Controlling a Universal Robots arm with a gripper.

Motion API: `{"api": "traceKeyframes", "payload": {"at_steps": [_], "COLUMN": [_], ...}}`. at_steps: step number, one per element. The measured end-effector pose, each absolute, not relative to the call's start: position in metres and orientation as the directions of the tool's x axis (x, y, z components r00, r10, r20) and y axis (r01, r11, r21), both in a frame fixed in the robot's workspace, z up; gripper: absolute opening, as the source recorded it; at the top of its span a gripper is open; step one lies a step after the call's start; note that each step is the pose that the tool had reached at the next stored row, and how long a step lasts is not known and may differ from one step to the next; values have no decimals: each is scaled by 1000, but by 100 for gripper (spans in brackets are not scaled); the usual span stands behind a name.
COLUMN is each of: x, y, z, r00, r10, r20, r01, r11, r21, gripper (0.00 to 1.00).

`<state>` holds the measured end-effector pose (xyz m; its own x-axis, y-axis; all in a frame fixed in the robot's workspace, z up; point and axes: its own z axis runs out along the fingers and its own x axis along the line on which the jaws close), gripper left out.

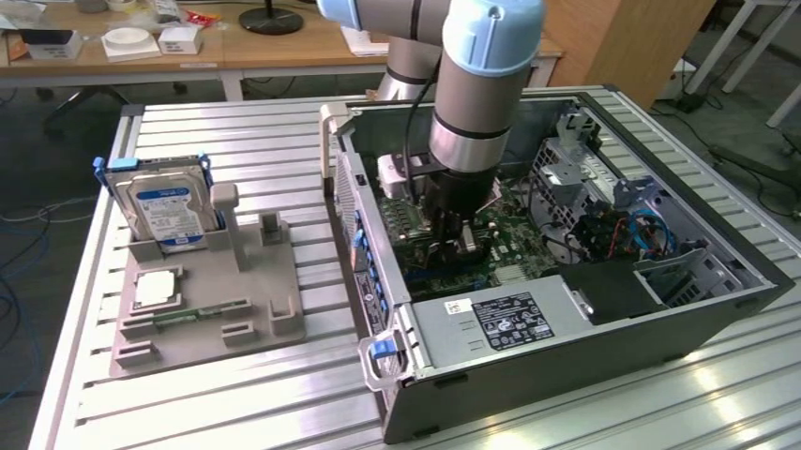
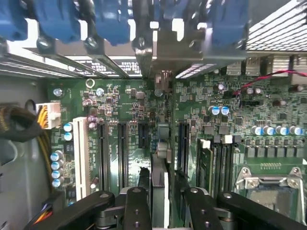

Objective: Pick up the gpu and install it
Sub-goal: 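Insert the gpu into the slot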

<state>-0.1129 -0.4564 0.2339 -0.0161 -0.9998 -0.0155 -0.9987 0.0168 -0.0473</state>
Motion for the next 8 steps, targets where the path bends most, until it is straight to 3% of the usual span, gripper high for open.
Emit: {"api": "traceKeyframes", "payload": {"at_steps": [8], "x": [-113], "y": [-456], "z": [257], "r00": [-16], "r10": [-1000], "r20": [-15], "r01": [-999], "r11": [17], "r21": [-48], "gripper": [34]}}
